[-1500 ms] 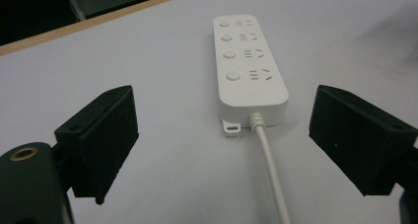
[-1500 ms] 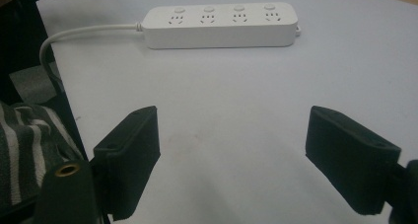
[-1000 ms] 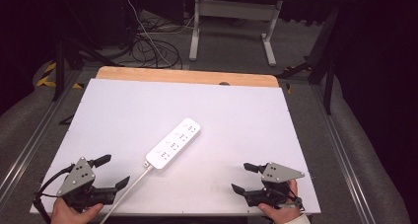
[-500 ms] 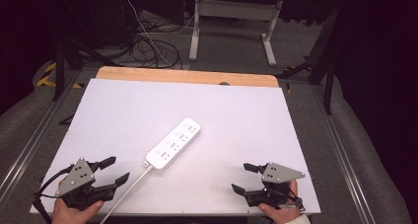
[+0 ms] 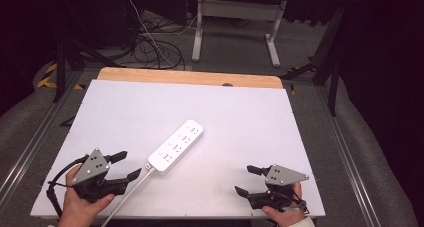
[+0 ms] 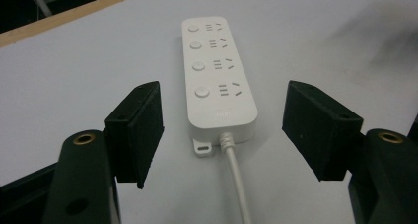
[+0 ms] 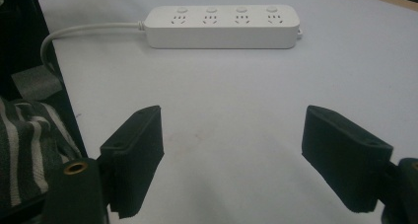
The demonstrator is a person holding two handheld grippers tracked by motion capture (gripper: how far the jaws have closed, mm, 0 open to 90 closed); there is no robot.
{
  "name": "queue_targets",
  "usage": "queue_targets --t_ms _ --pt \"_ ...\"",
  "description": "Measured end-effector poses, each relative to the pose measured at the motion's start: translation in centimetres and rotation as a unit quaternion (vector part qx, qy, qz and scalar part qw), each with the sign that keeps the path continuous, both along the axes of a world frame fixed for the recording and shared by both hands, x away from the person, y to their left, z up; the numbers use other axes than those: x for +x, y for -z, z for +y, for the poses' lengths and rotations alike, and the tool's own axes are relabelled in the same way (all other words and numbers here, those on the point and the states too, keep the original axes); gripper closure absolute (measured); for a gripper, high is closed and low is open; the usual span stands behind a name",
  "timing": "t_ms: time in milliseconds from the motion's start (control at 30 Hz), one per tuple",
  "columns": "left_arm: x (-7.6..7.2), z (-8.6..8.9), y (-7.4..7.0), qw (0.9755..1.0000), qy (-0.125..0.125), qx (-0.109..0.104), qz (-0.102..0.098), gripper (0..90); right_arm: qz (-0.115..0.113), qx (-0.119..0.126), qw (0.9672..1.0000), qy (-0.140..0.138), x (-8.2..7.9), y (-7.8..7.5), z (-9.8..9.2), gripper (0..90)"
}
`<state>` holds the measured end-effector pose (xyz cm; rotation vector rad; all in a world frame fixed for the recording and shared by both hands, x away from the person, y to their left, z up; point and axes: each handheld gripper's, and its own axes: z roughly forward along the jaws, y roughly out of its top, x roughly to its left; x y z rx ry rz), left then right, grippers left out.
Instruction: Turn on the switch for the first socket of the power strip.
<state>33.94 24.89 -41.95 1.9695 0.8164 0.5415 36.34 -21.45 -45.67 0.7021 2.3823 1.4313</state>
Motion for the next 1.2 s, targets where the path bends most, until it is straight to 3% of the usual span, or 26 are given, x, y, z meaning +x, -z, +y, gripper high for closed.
queue_targets --t_ms 667,900,1033,1200 --pt "2.9 -3.3 -1.3 0.9999 0.009 0.014 -0.003 31.8 -0.001 -0.003 1.0 -0.001 0.0 0.1 0.0 25.3" --pt "4.1 -4.0 -1.5 0.9998 0.015 0.001 0.01 33.3 -0.002 -0.003 1.0 -0.003 0.0 0.1 0.0 25.3" --pt "4.7 -4.5 -1.5 0.9997 0.015 0.019 0.007 35.4 -0.002 -0.004 1.0 -0.002 0.0 0.1 0.0 25.3" --pt "5.1 -4.7 -1.3 0.9996 0.013 0.024 0.011 38.0 -0.002 -0.003 1.0 -0.004 0.0 0.1 0.0 25.3"
